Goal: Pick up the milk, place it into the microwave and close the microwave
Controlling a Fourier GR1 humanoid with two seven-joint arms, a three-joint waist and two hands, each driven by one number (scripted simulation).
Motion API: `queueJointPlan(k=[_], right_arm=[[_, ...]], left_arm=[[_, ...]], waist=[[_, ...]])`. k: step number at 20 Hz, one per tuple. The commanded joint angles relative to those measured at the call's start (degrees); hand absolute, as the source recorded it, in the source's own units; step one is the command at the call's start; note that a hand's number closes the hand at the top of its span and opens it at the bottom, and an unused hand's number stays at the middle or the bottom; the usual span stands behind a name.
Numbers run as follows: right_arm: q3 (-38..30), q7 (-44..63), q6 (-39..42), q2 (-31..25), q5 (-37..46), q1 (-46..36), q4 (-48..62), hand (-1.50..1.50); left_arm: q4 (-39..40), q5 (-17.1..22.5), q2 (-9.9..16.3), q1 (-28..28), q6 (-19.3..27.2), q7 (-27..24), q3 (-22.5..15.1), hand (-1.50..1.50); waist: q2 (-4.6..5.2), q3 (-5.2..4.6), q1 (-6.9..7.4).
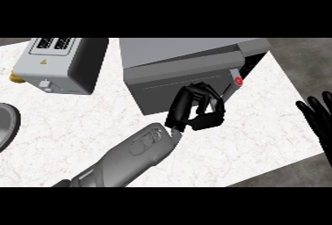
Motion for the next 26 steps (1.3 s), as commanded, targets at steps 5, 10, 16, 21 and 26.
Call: queueJointPlan(k=[5,10,16,21,26], right_arm=[[-0.7,3.1,0.1,-1.9,-4.4,-1.9,-1.7,-1.50],[-1.3,4.3,0.1,-3.0,-6.2,-2.8,-2.0,-1.50],[-2.4,4.8,1.0,-4.4,-8.0,-2.8,-2.9,-1.50],[-2.9,5.7,0.5,-5.1,-9.5,-4.3,-3.1,-1.50],[-3.7,6.5,0.2,-6.0,-11.1,-5.1,-3.6,-1.50]], left_arm=[[3.9,7.0,0.0,-4.1,-0.4,-6.0,5.4,1.50],[5.1,9.7,0.0,-5.2,-0.9,-8.1,6.3,1.50],[6.8,11.7,0.0,-5.3,-1.5,-11.1,6.4,1.50],[7.1,13.2,0.0,-5.5,-1.3,-12.9,5.6,1.50],[8.0,14.4,0.0,-5.4,-1.6,-15.0,5.3,1.50]], waist=[[0.82,-0.02,-1.77],[1.13,0.05,-2.16],[1.18,0.20,-3.16],[1.62,0.19,-3.60],[1.63,0.20,-3.75]])
